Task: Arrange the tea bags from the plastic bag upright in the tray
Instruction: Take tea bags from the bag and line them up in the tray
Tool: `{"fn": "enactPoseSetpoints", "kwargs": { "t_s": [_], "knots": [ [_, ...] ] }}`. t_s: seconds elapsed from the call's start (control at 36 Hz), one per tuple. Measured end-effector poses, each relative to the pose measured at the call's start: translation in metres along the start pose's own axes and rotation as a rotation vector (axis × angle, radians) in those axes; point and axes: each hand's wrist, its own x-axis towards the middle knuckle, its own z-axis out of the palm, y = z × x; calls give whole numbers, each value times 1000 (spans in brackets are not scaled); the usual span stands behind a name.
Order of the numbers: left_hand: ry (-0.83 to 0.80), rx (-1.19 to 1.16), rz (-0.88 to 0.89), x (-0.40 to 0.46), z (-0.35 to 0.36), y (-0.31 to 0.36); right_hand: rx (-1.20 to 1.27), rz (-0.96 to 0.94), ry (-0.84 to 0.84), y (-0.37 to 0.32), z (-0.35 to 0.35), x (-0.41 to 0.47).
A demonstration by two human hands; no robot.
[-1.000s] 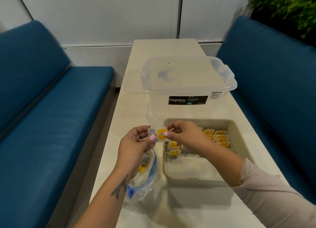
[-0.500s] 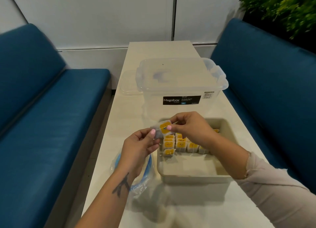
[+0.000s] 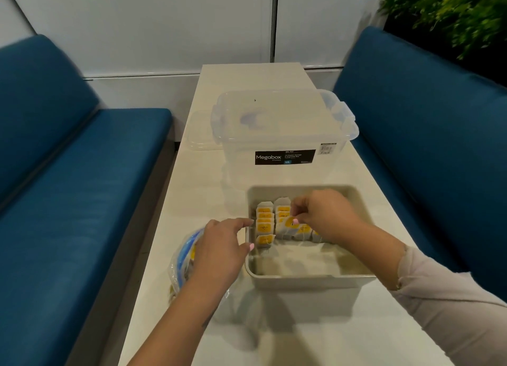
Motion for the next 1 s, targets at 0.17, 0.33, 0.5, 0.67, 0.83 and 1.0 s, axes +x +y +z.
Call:
{"fn": "enactPoseSetpoints", "kwargs": {
  "t_s": [0.17, 0.33, 0.5, 0.67, 0.83, 1.0],
  "knots": [
    [-18, 50, 2, 0, 3, -2, -178, -27, -5, 2, 25, 7],
    [-27, 79, -7, 2, 4, -4, -260, -8, -28, 1, 42, 17],
    [-29, 84, -12, 2, 4, -3, -403, -50, -38, -4, 43, 18],
    [-34, 71, -19, 1, 1, -1, -408, -59, -38, -6, 46, 18],
    [-44, 59, -35, 0, 0, 0, -384, -76, -27, -6, 45, 17],
    [-21, 18, -50, 1, -2, -2, -342, -78, -17, -2, 45, 21]
  ]
}}
